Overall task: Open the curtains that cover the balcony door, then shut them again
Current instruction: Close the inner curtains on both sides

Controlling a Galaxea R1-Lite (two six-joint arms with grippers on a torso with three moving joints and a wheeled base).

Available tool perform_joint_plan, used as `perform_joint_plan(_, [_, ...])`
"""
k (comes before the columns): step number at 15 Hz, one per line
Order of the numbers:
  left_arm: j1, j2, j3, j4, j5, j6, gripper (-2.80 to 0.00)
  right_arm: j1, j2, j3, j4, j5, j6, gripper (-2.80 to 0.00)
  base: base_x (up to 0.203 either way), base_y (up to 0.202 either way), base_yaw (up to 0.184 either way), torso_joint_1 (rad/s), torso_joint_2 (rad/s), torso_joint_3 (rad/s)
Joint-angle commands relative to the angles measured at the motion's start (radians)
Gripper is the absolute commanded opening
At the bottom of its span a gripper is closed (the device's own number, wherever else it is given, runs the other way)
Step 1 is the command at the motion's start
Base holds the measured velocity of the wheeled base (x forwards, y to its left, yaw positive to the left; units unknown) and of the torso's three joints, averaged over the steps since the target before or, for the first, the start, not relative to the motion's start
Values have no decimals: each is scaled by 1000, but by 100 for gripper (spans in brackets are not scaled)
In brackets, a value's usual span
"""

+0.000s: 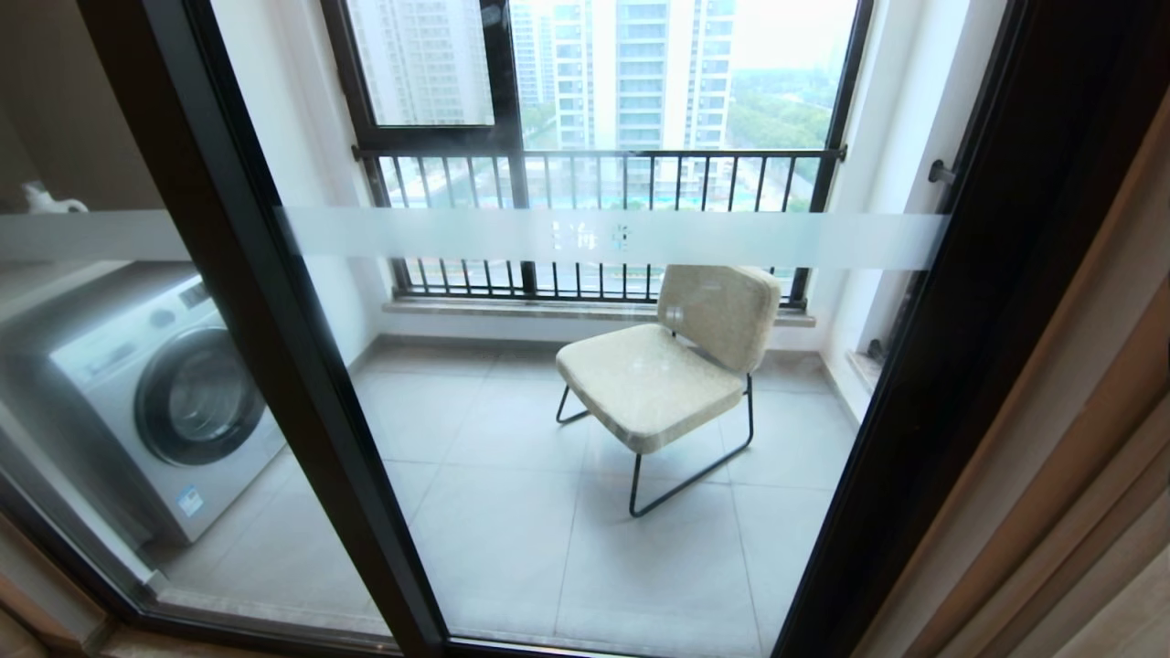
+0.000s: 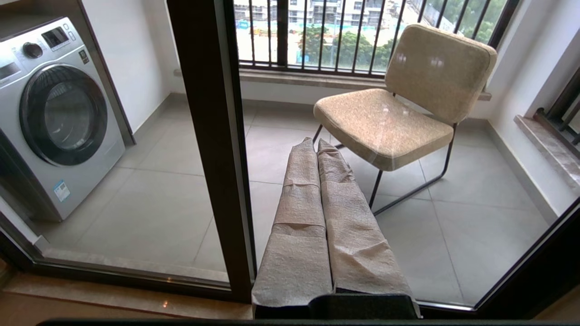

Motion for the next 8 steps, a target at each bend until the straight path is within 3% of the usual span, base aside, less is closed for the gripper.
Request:
perform_joint_plan(1, [0, 0, 0, 0, 0, -1, -280, -9, 91, -48, -28, -2, 14, 0, 0, 0, 0, 0, 0, 0])
perform_joint_plan(8, [0, 0, 0, 0, 0, -1, -280, -41, 292, -153, -166, 3, 22, 0, 0, 0, 0, 0, 0, 0])
